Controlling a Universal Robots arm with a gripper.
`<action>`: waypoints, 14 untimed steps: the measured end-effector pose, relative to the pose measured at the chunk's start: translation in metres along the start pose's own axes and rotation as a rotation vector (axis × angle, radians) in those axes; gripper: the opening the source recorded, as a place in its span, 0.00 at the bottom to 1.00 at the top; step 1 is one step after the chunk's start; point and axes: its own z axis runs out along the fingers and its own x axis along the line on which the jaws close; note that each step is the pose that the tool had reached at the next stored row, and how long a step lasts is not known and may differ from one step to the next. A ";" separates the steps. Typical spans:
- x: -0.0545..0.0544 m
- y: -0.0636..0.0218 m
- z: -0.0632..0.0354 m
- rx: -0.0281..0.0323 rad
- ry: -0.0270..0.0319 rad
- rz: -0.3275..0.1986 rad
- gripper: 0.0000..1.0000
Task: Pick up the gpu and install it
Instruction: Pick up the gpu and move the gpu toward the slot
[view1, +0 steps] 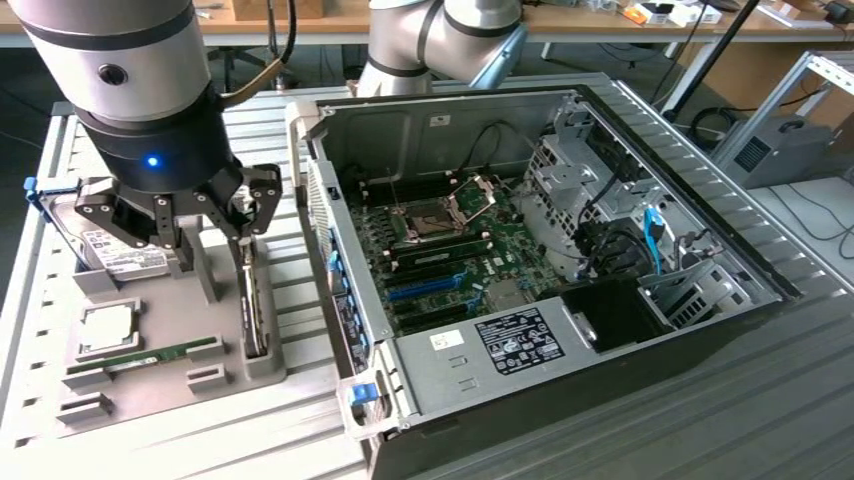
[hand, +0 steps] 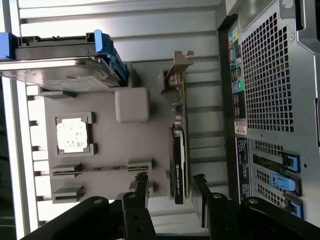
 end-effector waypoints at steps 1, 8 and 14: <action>0.000 -0.0001 0.0018 0.0000 0.0000 0.000 0.48; -0.001 -0.0003 0.0098 -0.0002 -0.0002 0.000 0.48; -0.014 0.0006 0.0105 -0.0002 -0.0002 0.000 0.48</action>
